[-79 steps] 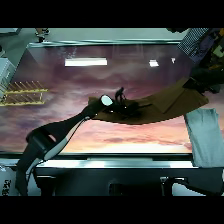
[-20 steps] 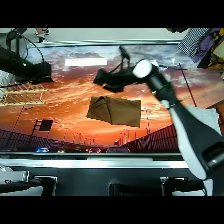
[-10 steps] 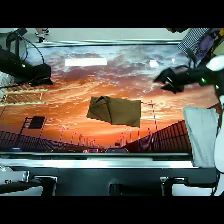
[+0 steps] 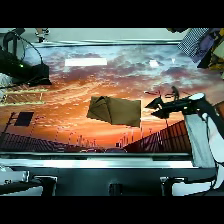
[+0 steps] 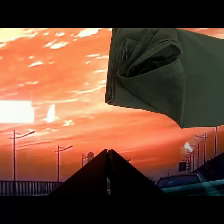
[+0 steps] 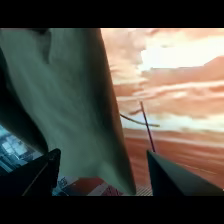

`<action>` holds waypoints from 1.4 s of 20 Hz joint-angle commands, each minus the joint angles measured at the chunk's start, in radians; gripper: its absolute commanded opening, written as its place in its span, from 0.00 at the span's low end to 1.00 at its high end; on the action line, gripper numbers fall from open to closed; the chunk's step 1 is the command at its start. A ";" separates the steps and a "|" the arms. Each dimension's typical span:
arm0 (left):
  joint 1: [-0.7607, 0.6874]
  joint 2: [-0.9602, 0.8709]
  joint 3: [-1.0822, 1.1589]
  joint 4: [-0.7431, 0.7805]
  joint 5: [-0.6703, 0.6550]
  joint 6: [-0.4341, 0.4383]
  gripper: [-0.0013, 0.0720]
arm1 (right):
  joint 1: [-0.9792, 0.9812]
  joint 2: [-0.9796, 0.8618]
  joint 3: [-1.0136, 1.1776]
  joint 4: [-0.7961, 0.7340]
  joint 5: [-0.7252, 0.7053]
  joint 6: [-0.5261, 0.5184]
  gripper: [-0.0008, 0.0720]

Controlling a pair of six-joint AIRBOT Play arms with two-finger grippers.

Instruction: Fold the clothes and pants, and hang the long-sleeved shirts on hangers.

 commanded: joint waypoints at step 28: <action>0.001 0.000 0.000 0.001 0.030 0.001 0.04 | 0.172 -0.014 0.716 -0.476 -0.129 0.475 0.05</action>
